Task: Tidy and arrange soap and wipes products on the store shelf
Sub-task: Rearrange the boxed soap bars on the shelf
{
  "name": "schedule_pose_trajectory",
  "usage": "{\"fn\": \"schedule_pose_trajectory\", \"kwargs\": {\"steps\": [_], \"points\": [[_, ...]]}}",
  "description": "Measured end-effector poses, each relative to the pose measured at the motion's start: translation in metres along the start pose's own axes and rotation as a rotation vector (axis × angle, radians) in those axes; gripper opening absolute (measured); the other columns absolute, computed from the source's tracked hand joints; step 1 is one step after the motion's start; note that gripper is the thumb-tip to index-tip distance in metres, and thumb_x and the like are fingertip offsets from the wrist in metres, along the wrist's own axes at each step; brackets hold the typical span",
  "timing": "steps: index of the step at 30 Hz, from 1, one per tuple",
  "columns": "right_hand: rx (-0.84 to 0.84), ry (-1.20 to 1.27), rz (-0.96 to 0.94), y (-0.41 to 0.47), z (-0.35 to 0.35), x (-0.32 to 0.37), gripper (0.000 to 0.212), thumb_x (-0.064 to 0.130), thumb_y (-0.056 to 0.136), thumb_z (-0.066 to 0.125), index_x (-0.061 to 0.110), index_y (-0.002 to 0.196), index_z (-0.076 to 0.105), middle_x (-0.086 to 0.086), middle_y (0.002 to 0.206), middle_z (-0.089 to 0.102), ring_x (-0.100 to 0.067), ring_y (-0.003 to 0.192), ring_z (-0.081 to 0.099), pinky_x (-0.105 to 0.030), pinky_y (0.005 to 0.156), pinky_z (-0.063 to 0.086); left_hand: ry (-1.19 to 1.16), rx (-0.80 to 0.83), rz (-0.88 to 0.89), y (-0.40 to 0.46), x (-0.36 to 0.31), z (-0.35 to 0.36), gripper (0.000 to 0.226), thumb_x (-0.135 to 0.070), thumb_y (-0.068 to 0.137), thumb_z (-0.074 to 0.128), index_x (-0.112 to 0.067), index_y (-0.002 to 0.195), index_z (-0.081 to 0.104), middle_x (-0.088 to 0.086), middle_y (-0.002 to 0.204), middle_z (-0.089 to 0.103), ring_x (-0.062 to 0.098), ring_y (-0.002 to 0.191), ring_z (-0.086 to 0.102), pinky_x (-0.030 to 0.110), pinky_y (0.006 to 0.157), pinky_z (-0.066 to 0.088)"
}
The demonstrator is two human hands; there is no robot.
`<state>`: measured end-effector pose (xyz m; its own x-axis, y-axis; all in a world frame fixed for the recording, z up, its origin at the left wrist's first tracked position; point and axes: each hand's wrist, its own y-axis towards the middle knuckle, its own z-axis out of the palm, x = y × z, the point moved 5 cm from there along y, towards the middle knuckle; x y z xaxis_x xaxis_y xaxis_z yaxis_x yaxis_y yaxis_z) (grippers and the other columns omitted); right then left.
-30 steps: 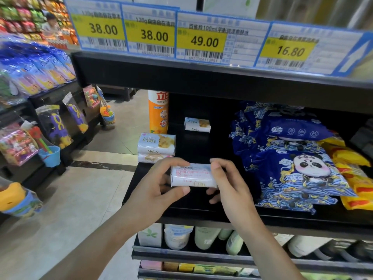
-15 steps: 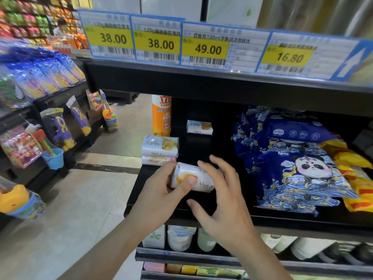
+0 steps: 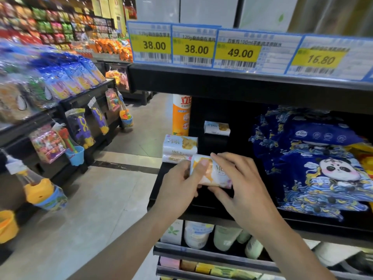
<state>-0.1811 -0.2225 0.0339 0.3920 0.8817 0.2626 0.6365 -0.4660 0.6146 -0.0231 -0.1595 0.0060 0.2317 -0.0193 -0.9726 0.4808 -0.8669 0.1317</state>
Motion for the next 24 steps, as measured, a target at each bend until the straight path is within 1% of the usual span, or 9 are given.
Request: {"fn": "schedule_pose_trajectory", "kwargs": {"steps": [3, 5, 6, 8, 10, 12, 14, 16, 24], "points": [[-0.034, 0.084, 0.073, 0.008, -0.007, -0.005, 0.066, 0.031, 0.088, 0.075, 0.025, 0.149, 0.05, 0.012, 0.14, 0.048, -0.014, 0.127, 0.044, -0.018, 0.107, 0.036, -0.198, 0.02, -0.078, 0.001, 0.001, -0.005, 0.048, -0.054, 0.107, 0.044, -0.016, 0.103, 0.073, 0.003, 0.083, 0.076, 0.015, 0.07, 0.068, 0.027, 0.062, 0.053], [-0.072, 0.18, 0.171, 0.019, -0.013, -0.01, 0.064, 0.033, 0.09, 0.072, 0.029, 0.149, 0.049, 0.013, 0.138, 0.049, -0.012, 0.127, 0.045, -0.014, 0.105, 0.032, -0.217, -0.005, -0.076, -0.001, 0.004, -0.012, 0.033, -0.03, 0.111, 0.042, -0.017, 0.114, 0.072, 0.003, 0.091, 0.078, 0.013, 0.078, 0.069, 0.026, 0.068, 0.054], [-0.081, 0.22, 0.211, 0.028, -0.015, -0.011, 0.063, 0.034, 0.091, 0.072, 0.031, 0.149, 0.048, 0.012, 0.138, 0.05, -0.012, 0.128, 0.046, -0.014, 0.105, 0.033, -0.107, -0.029, -0.025, -0.003, 0.006, -0.018, 0.028, -0.02, 0.108, 0.044, -0.022, 0.115, 0.071, -0.003, 0.093, 0.077, 0.008, 0.082, 0.069, 0.022, 0.072, 0.053], [-0.069, 0.239, 0.239, 0.051, -0.017, -0.009, 0.062, 0.033, 0.093, 0.071, 0.03, 0.15, 0.048, 0.005, 0.142, 0.052, -0.016, 0.132, 0.047, -0.025, 0.109, 0.04, 0.302, -0.024, 0.161, -0.007, 0.006, -0.025, 0.029, -0.011, 0.097, 0.053, -0.03, 0.114, 0.069, -0.014, 0.098, 0.073, 0.003, 0.094, 0.065, 0.018, 0.084, 0.049], [0.019, 0.206, 0.225, 0.077, -0.011, -0.002, 0.061, 0.033, 0.095, 0.069, 0.026, 0.151, 0.047, 0.0, 0.145, 0.051, -0.019, 0.136, 0.045, -0.028, 0.112, 0.037, 0.717, 0.06, 0.348, -0.009, 0.006, -0.021, 0.029, -0.021, 0.094, 0.06, -0.029, 0.12, 0.069, -0.015, 0.112, 0.067, 0.01, 0.108, 0.057, 0.027, 0.096, 0.046], [0.138, 0.191, 0.202, 0.101, 0.002, 0.006, 0.06, 0.034, 0.097, 0.067, 0.027, 0.152, 0.045, 0.002, 0.147, 0.047, -0.013, 0.131, 0.042, -0.016, 0.103, 0.029, 0.874, 0.11, 0.394, -0.01, 0.006, -0.018, 0.032, -0.034, 0.094, 0.056, -0.03, 0.123, 0.068, -0.014, 0.119, 0.064, 0.014, 0.111, 0.051, 0.032, 0.099, 0.043], [0.246, 0.172, 0.194, 0.118, 0.015, 0.01, 0.058, 0.036, 0.099, 0.065, 0.031, 0.152, 0.044, 0.006, 0.149, 0.043, -0.011, 0.13, 0.039, -0.016, 0.101, 0.027, 0.886, 0.115, 0.387, -0.01, 0.006, -0.018, 0.036, -0.04, 0.094, 0.047, -0.033, 0.124, 0.066, -0.016, 0.12, 0.061, 0.013, 0.111, 0.049, 0.033, 0.099, 0.042], [0.316, 0.16, 0.204, 0.129, 0.027, 0.011, 0.057, 0.036, 0.1, 0.064, 0.033, 0.153, 0.043, 0.007, 0.151, 0.04, -0.015, 0.137, 0.035, -0.023, 0.107, 0.029, 0.898, 0.109, 0.393, -0.009, 0.009, -0.018, 0.04, -0.045, 0.093, 0.04, -0.036, 0.124, 0.064, -0.018, 0.121, 0.059, 0.011, 0.111, 0.048, 0.031, 0.099, 0.041], [0.375, 0.189, 0.241, 0.133, 0.049, 0.006, 0.053, 0.037, 0.102, 0.06, 0.033, 0.152, 0.044, 0.013, 0.152, 0.038, -0.011, 0.139, 0.036, -0.027, 0.111, 0.033, 0.922, 0.108, 0.378, -0.006, 0.014, -0.018, 0.041, -0.05, 0.092, 0.033, -0.041, 0.124, 0.057, -0.021, 0.123, 0.053, 0.009, 0.112, 0.045, 0.028, 0.096, 0.038]]}}
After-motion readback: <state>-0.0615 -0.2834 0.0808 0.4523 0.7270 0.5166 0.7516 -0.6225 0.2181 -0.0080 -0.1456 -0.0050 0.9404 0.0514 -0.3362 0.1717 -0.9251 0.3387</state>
